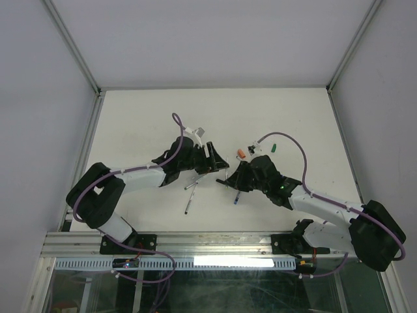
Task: Insert the pens into the pen caps
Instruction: Pick up the pen from the center of the board.
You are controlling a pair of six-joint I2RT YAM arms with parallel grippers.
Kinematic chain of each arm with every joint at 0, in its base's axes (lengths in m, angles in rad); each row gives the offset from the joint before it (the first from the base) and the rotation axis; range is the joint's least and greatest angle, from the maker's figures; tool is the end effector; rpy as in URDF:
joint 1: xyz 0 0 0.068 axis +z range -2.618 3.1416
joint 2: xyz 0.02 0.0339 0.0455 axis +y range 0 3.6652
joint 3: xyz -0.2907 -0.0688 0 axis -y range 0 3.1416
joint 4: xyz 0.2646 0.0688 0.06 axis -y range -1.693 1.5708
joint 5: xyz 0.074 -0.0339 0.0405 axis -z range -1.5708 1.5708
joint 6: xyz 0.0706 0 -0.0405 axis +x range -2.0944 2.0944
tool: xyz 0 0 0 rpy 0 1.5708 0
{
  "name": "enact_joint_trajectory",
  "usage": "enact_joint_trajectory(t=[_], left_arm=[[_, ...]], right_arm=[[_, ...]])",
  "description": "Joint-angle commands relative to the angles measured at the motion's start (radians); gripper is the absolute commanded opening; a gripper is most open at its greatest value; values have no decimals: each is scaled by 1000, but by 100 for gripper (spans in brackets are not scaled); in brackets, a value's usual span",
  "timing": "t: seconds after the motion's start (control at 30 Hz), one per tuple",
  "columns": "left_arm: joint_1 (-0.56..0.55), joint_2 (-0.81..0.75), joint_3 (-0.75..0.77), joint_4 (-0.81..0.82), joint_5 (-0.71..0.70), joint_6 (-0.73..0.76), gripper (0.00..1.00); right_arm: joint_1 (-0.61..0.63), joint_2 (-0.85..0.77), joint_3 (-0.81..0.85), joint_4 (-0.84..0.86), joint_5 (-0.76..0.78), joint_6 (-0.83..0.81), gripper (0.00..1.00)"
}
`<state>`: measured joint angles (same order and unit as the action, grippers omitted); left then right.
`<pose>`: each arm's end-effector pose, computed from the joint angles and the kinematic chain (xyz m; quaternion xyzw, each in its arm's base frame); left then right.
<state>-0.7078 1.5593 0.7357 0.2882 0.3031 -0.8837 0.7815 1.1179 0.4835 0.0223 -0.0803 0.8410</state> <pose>0.2614 -0.2514 0.1787 -0.0010 0.8622 -0.4413 0.2486 0.1803 0.1869 0.1834 0.0079 0.8867 0.3587 0.2915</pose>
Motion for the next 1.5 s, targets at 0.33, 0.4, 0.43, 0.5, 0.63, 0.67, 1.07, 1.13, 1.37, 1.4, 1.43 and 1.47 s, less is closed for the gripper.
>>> enact_joint_trajectory(t=[0.33,0.4,0.43,0.5,0.63,0.67,1.07,1.13,1.37,1.4,1.43,1.47], left_arm=[[-17,60,72,123,93,-60,35],[-19,62,74,124,96,-60,30],[-18,62,73,124,96,-60,27],[-18,62,73,123,97,-60,21],[-18,64,72,124,97,-59,4],[-18,63,72,123,98,-58,0],[-18,27,61,117,87,-63,0],[-19,23,61,116,87,-63,0],[-18,16,53,115,88,-67,0],[-18,15,53,115,87,-67,0],[-18,13,51,115,86,-68,0],[-19,10,49,115,83,-69,0]], right_arm=[[3,2,51,92,-18,6,15],[3,1,51,93,-16,6,15],[2,3,52,92,-16,5,15],[3,4,55,91,-16,4,15],[3,9,57,91,-16,5,15],[3,9,57,91,-16,4,15],[3,-8,36,78,45,64,42],[3,-4,34,89,50,72,43],[3,32,62,111,53,67,37],[3,39,66,112,51,67,35],[2,47,70,113,49,66,33],[4,52,73,114,45,66,31]])
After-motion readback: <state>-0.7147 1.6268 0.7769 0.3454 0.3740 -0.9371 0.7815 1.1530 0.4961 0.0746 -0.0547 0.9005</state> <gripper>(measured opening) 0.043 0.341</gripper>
